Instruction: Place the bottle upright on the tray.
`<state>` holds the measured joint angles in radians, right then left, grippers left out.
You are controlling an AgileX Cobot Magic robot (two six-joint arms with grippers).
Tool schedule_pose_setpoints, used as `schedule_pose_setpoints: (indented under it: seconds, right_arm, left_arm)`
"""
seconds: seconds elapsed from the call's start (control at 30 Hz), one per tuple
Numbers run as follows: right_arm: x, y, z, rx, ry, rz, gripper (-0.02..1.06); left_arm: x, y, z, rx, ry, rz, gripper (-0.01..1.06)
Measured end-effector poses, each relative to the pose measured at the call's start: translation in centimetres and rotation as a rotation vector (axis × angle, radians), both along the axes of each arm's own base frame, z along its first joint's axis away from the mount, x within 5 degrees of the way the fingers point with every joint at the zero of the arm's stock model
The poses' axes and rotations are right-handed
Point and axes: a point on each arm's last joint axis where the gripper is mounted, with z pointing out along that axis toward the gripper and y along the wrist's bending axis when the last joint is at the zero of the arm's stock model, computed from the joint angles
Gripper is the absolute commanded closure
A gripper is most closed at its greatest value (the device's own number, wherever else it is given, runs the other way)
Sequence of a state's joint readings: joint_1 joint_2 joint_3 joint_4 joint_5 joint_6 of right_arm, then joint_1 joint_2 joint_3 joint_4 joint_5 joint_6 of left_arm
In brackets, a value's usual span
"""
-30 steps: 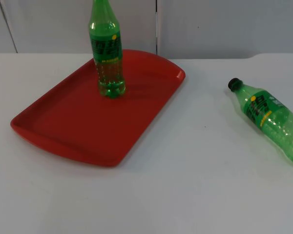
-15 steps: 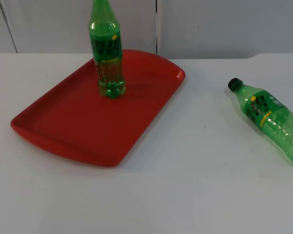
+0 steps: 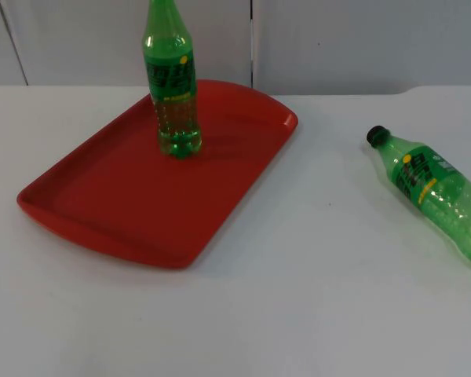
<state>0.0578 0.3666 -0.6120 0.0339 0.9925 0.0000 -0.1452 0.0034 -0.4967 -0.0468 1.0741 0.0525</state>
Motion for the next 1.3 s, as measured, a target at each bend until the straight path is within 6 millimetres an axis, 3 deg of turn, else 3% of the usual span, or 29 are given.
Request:
schedule_pose_setpoints:
  seconds: [0.17,0.2,0.27,0.33,0.37,0.5,0.53,0.7,0.73,0.93,0.97,1.13,1.3]
  right_arm:
    - [5.6,0.5,0.5,-0.001,0.135,0.023,0.01]
    - [5.6,0.5,0.5,-0.001,0.135,0.023,0.01]
    - [7.8,0.9,0.4,0.009,0.182,0.044,0.01]
    - [10.1,1.2,0.1,0.017,0.237,0.062,0.01]
    - [10.1,1.2,0.1,0.017,0.237,0.062,0.01]
    - [14.9,1.6,-0.9,0.019,0.323,0.083,0.01]
    - [14.9,1.6,-0.9,0.019,0.323,0.083,0.01]
    - [19.4,1.9,-1.6,0.015,0.357,0.088,0.01]
    - [19.4,1.9,-1.6,0.015,0.357,0.088,0.01]
    - [24.3,2.4,-1.6,0.009,0.364,0.098,0.01]
    - [24.3,2.4,-1.6,0.009,0.364,0.098,0.01]
    - [27.6,4.5,-1.8,-0.034,0.361,0.162,0.01]
    - [29.5,5.9,-2.0,-0.057,0.355,0.198,0.01]
  left_arm:
    - [0.0,0.0,0.0,0.000,0.002,0.000,0.07]
    - [0.0,0.0,0.0,0.000,0.002,0.000,0.07]
    - [0.0,0.0,0.0,0.000,0.002,0.000,0.07]
    - [0.0,0.0,0.0,0.000,0.002,0.000,0.07]
    - [0.0,0.0,0.0,0.000,0.002,0.000,0.07]
    - [0.0,0.0,0.0,0.000,0.002,0.000,0.07]
    - [0.0,0.0,0.0,0.000,0.002,0.000,0.07]
    - [0.0,0.0,0.0,0.000,0.002,0.000,0.07]
    - [0.0,0.0,0.0,0.000,0.002,0.000,0.07]
    - [0.0,0.0,0.0,0.000,0.002,0.000,0.07]
    - [0.0,0.0,0.0,0.000,0.002,0.000,0.07]
    - [0.0,0.0,0.0,0.000,0.002,0.000,0.07]
    - [0.0,0.0,0.0,0.000,0.002,0.000,0.07]
